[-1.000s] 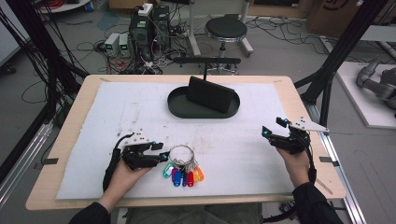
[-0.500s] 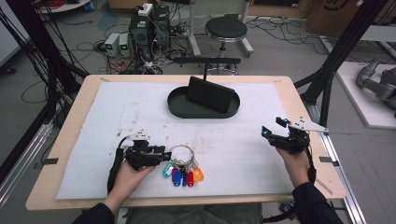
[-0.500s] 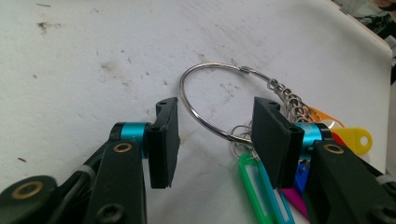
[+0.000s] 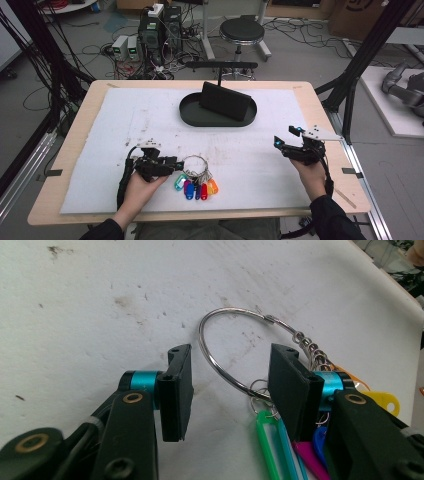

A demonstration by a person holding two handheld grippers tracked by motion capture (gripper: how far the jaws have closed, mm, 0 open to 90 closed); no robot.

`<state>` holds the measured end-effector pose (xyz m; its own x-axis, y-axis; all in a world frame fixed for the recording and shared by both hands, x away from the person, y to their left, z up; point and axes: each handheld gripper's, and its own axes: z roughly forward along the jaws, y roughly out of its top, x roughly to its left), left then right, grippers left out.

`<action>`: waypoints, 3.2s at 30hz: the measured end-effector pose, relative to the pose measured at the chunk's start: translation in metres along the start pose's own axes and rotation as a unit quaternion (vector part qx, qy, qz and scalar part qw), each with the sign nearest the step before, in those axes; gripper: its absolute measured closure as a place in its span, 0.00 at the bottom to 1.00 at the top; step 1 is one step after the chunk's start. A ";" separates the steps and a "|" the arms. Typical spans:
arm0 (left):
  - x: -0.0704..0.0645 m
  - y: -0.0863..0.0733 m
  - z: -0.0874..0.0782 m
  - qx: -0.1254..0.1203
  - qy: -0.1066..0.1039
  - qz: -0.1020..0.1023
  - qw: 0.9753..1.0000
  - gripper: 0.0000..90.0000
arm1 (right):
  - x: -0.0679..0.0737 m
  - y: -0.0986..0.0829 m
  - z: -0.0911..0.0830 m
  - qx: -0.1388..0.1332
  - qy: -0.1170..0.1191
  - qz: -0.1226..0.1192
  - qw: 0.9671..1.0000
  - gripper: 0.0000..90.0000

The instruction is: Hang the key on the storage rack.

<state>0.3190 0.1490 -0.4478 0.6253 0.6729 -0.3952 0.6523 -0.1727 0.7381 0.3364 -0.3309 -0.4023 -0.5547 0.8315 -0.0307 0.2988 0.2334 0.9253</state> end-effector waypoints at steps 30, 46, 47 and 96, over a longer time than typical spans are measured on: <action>-0.009 0.009 0.015 0.001 0.031 0.053 0.998 0.68 | 0.001 0.000 0.001 -0.001 0.000 -0.008 1.000 0.31; -0.014 0.023 0.044 0.045 0.059 0.161 0.984 0.84 | 0.000 0.000 0.000 -0.001 0.004 -0.009 1.000 0.31; -0.013 0.023 0.044 0.046 0.060 0.165 0.983 0.85 | 0.000 0.000 0.000 0.000 0.005 -0.009 1.000 0.31; -0.060 0.036 0.003 -0.109 -0.043 0.241 0.963 0.96 | -0.001 0.001 -0.003 -0.013 0.010 -0.012 1.000 0.31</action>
<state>0.3061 0.1007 -0.3994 0.8727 0.4880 -0.0140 0.1766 -0.2888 0.9410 0.3346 -0.3327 -0.4006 -0.5777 0.8149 -0.0462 0.2639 0.2400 0.9342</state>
